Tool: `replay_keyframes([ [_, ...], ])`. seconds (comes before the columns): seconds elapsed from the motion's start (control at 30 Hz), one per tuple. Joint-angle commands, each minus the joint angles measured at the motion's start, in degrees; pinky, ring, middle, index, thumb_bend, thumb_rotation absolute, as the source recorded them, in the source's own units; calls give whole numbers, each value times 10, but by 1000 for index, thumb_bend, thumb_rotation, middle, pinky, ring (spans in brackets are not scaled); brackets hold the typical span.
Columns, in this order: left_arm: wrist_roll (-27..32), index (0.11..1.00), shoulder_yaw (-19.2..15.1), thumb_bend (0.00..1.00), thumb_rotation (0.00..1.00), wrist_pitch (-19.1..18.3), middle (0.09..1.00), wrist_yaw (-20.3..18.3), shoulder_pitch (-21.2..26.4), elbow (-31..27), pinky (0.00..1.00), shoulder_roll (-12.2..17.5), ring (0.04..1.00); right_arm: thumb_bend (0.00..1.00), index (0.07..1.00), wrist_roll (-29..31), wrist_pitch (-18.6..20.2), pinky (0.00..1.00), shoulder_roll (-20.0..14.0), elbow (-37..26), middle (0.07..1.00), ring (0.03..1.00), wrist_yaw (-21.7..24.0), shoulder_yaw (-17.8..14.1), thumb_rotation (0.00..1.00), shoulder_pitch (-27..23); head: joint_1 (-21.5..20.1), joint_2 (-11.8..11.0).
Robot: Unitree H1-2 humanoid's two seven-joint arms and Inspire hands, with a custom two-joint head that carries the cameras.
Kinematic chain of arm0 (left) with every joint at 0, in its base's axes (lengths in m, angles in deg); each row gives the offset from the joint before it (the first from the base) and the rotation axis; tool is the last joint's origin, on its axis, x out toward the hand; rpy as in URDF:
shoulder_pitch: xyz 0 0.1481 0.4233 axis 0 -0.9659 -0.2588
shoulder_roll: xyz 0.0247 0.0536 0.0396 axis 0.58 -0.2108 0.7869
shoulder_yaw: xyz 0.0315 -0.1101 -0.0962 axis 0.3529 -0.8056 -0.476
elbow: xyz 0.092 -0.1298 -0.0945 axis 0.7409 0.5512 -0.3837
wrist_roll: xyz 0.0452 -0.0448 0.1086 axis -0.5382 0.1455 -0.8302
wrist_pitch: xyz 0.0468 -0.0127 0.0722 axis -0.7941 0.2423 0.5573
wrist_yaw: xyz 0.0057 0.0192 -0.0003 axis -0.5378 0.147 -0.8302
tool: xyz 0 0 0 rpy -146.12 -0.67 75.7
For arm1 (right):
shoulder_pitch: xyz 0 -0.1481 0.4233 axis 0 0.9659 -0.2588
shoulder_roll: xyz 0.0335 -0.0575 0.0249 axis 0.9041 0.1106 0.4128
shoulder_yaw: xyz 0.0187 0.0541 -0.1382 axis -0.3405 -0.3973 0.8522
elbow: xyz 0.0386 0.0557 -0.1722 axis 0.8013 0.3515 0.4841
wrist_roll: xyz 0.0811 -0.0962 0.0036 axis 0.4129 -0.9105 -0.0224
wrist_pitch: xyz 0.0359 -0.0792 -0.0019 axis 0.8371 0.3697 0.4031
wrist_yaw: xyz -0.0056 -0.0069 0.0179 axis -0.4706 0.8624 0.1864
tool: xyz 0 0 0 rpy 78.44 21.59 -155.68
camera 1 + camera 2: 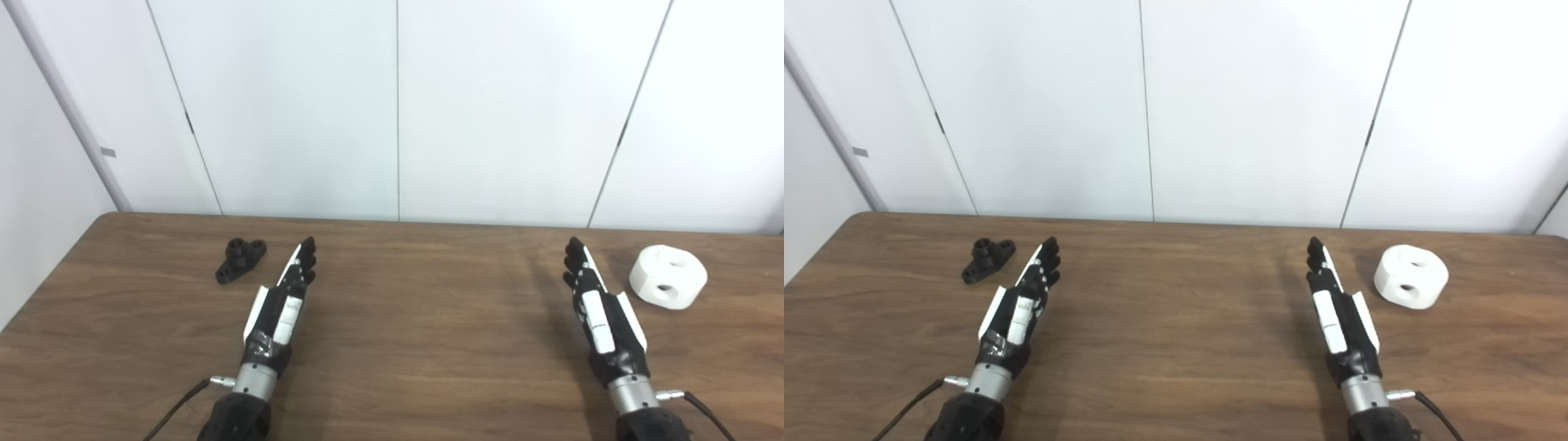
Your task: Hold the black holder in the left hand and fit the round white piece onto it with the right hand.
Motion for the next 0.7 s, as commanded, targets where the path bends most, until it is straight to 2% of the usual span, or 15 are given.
replay_keyframes([
  [0.0,9,1000,1,1000,937,17,1000,-3,-6,9,1000,3,1000,550,1000,0,-20,1000,6,19,1000,1000,-5,0,1000,20,0,1],
  [0.27,2,1000,-2,992,951,18,1000,-1,-6,12,1000,5,1000,550,1000,-8,-13,994,8,15,1000,1000,-11,3,1000,21,-14,-2],
  [0.67,3,1000,-3,968,920,23,1000,-4,-7,6,997,7,1000,535,1000,0,-10,1000,9,11,1000,1000,-9,-1,1000,24,-8,-6],
])
